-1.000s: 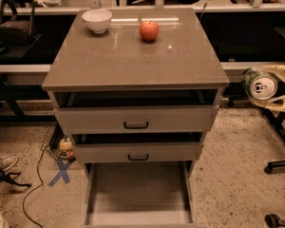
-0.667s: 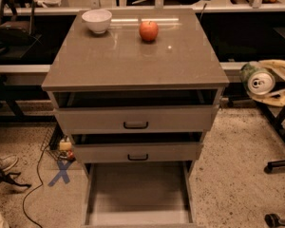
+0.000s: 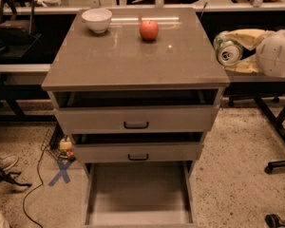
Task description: Pick green can from bottom drawer and place on counter
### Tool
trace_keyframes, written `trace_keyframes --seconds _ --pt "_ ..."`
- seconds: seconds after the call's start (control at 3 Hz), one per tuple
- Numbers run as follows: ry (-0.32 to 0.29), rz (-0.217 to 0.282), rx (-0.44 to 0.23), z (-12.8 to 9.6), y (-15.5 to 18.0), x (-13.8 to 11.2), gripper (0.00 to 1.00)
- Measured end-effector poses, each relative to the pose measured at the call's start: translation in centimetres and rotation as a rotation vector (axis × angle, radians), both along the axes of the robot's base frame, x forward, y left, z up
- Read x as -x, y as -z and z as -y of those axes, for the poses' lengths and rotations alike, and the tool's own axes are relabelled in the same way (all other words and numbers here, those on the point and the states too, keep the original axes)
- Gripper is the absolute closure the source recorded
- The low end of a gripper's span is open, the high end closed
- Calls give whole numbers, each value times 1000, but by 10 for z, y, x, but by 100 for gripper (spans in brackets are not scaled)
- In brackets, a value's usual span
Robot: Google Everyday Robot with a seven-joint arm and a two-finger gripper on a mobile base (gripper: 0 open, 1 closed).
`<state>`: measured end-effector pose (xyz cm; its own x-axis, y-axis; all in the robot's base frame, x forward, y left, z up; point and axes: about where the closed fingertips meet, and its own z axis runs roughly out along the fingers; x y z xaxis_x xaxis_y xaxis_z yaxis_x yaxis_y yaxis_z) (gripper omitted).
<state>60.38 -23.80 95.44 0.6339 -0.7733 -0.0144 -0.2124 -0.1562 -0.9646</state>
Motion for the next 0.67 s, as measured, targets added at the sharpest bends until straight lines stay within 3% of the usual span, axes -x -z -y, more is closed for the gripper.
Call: trace_keyframes --seconds 0.67 --pt "-112 27 260 -74 21 -66 100"
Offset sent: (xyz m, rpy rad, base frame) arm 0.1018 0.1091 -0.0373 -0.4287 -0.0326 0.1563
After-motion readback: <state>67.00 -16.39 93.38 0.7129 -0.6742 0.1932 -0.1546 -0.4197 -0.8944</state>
